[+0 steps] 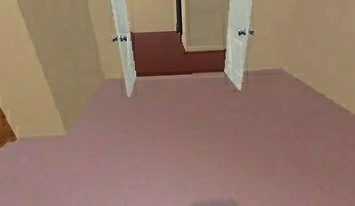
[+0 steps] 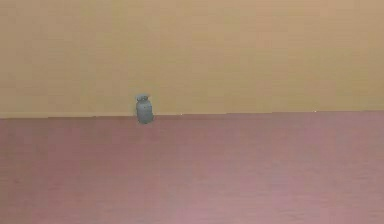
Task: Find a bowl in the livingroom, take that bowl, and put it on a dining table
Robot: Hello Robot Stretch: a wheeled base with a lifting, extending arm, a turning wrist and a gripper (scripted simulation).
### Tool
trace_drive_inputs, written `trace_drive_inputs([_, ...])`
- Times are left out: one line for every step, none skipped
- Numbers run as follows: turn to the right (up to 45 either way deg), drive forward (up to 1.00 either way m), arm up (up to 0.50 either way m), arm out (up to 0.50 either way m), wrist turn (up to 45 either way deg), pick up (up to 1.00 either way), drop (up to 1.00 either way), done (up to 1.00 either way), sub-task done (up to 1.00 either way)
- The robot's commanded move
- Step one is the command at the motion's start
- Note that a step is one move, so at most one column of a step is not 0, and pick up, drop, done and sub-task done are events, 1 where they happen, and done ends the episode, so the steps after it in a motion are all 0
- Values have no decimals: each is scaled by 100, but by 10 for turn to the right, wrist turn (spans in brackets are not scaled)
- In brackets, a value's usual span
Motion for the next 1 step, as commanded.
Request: trace_drive_inputs([0,100,0,0,0,0,0,0,0])
